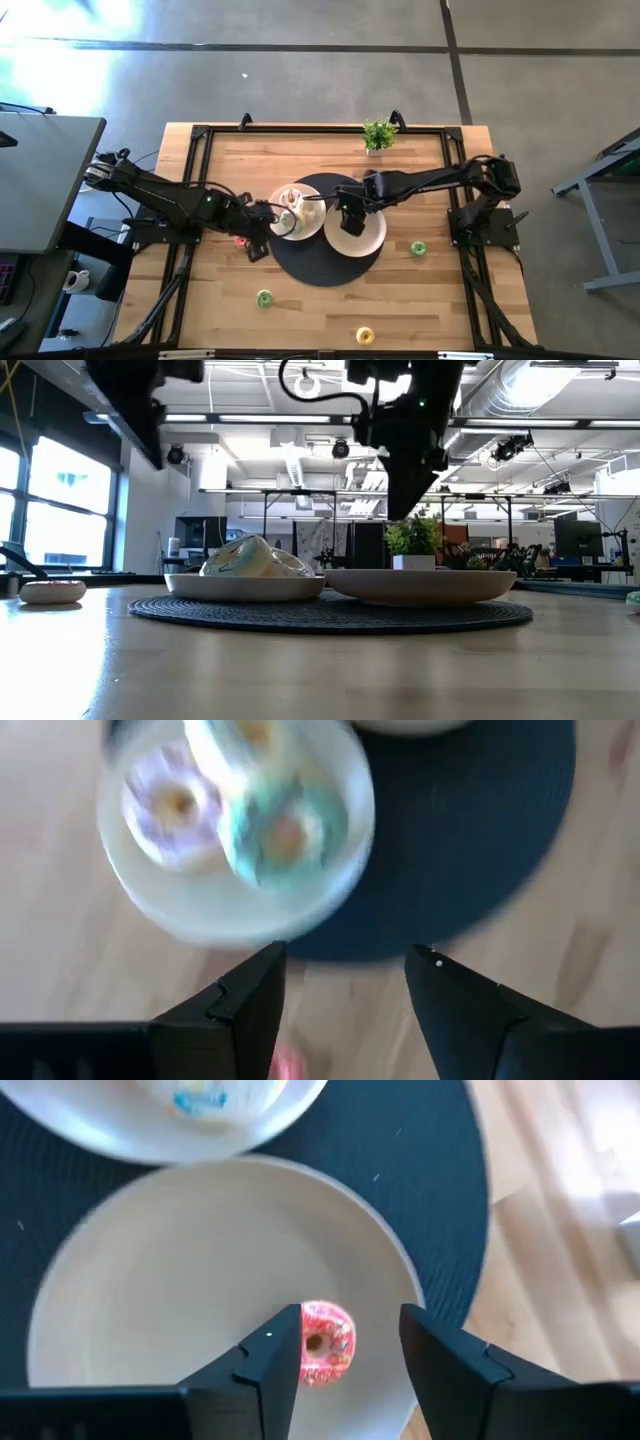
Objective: Pick & Place donuts
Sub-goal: Put the small pink donut on the light brown plate
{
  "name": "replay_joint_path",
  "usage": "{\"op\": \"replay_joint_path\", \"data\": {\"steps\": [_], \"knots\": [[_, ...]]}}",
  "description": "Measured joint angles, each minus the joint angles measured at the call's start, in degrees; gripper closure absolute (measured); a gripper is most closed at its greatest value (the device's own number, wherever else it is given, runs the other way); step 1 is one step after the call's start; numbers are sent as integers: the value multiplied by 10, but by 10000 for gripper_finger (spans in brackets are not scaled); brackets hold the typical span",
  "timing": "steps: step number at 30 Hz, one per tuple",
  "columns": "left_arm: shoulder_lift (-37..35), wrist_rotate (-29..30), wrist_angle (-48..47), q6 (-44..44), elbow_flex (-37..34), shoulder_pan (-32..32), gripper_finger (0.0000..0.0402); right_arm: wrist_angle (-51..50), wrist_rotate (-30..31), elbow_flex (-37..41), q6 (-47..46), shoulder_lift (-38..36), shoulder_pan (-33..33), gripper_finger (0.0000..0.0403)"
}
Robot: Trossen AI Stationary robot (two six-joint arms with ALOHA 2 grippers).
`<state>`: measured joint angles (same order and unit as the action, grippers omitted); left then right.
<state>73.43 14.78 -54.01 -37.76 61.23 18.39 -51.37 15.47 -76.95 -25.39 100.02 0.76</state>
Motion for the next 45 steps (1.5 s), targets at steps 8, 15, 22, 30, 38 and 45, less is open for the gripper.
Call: {"op": "replay_joint_path", "data": {"steps": [8,15,22,30,38,45], "knots": [[0,-23,-142,-122,-40,0,200,10,7,0,-2,-7,19,241],[0,-87,-1,-196,-168,0,200,19,10,0,-1,-6,33,238],[0,-93,76,-197,-230,0,200,28,9,0,-1,-6,34,237],[11,-85,119,-208,-258,0,200,28,25,0,-1,-6,34,239],[25,-89,146,-210,-270,0,223,28,24,0,-1,-5,34,240],[26,-89,144,-212,-270,0,313,31,20,0,5,-5,34,247]]}}
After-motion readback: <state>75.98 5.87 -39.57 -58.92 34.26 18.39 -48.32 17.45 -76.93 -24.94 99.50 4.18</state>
